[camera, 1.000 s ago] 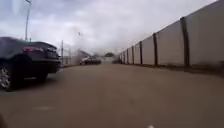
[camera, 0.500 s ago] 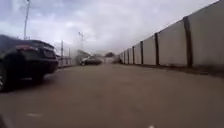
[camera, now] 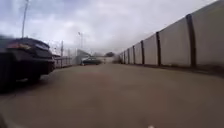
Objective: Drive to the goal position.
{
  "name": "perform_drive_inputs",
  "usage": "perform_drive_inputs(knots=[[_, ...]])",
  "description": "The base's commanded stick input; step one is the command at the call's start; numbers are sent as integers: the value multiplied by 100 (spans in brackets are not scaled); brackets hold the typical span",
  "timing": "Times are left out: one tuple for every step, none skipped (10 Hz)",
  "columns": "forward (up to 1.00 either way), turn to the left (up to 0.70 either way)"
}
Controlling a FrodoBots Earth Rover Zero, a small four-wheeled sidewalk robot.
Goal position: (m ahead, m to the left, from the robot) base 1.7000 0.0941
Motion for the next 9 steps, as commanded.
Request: perform_drive_inputs(knots=[[50,0],[50,0],[50,0],[50,0],[50,0],[50,0],[50,0],[50,0],[50,0]])
